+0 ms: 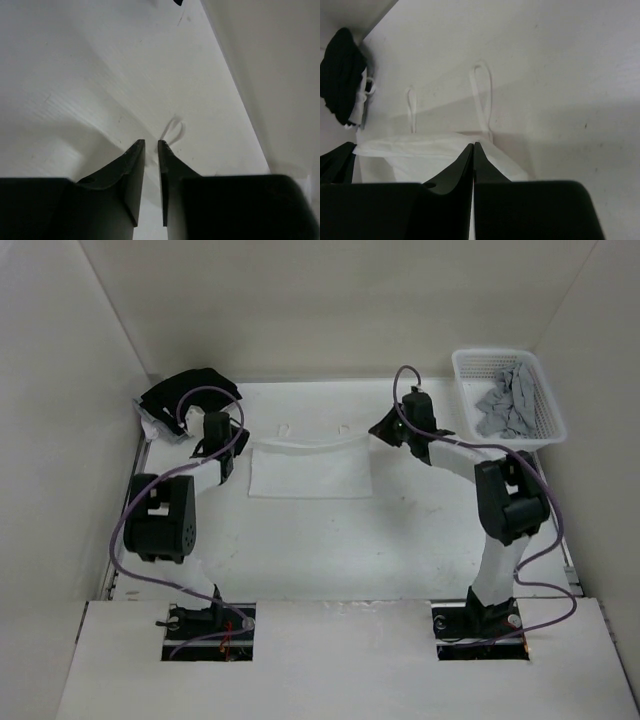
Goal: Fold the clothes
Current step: Fold the tank top
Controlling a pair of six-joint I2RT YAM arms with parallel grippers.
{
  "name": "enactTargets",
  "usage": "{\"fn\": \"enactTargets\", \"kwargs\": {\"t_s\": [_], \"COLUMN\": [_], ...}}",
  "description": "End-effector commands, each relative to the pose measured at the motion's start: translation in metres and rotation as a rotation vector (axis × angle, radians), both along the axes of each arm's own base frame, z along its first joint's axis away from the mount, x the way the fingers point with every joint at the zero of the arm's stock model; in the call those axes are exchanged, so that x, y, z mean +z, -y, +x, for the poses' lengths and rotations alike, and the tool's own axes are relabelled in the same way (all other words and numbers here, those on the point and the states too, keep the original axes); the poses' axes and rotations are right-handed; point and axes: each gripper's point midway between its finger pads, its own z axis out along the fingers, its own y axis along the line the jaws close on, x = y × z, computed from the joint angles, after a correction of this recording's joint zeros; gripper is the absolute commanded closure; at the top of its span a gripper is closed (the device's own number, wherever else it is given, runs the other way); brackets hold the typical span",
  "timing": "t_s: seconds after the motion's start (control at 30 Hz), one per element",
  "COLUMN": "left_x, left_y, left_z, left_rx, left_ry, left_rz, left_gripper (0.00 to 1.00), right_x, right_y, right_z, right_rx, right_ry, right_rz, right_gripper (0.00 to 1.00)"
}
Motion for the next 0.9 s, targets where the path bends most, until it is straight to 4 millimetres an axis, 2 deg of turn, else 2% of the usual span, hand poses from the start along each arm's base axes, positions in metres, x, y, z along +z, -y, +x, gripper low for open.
{"fn": "enactTargets", "kwargs": {"t_s": [0.0,0.1,0.13,0.17,0.23,0.3,0.33,0.37,0.47,0.5,0.57,0.63,0.73,0.87], "left_x": [0.007,0.006,0.009,0.009,0.007,-0.005,-0.014,-0.024,-0.05,-0.053,-0.061,-0.069,-0.078,-0.083], "left_y": [0.002,-0.003,-0.003,-0.003,-0.002,0.007,0.011,0.011,0.007,0.007,0.012,0.015,0.013,0.016], "left_z": [0.033,0.027,0.02,0.009,-0.019,-0.052,-0.069,-0.085,-0.124,-0.129,-0.14,-0.143,-0.143,-0.139], "left_rx": [-0.035,-0.028,-0.03,-0.03,-0.028,-0.049,-0.067,-0.08,-0.105,-0.116,-0.154,-0.182,-0.184,-0.197], "left_ry": [0.056,0.062,0.073,0.075,0.071,0.043,0.018,-0.007,-0.083,-0.094,-0.122,-0.147,-0.167,-0.174], "left_rz": [-0.013,-0.016,-0.017,-0.023,-0.022,-0.016,-0.009,0.002,0.022,0.029,0.031,0.025,0.015,0.005], "left_gripper": [0.79,0.69,0.67,0.67,0.67,0.67,0.68,0.68,0.68,0.67,0.65,0.65,0.65,0.66], "right_x": [0.019,0.018,0.018,0.018,0.015,0.008,0.004,-0.001,-0.021,-0.027,-0.04,-0.048,-0.055,-0.066], "right_y": [-0.006,-0.006,-0.004,0.0,0.007,0.009,0.011,0.011,0.008,0.006,0.001,-0.001,0.002,0.002], "right_z": [0.035,0.044,0.041,0.037,0.019,-0.008,-0.022,-0.036,-0.075,-0.086,-0.104,-0.116,-0.126,-0.131], "right_rx": [-0.003,-0.021,-0.03,-0.038,-0.058,-0.067,-0.075,-0.073,-0.044,-0.033,-0.008,0.006,-0.004,0.001], "right_ry": [0.075,0.088,0.087,0.089,0.091,0.097,0.097,0.1,0.071,0.054,0.029,0.017,0.012,-0.013], "right_rz": [0.039,0.038,0.031,0.022,-0.009,-0.032,-0.034,-0.033,-0.028,-0.02,-0.024,-0.025,-0.018,-0.016], "right_gripper": [0.92,0.69,0.62,0.59,0.55,0.53,0.53,0.59,0.86,0.9,0.89,0.82,0.66,0.59]}}
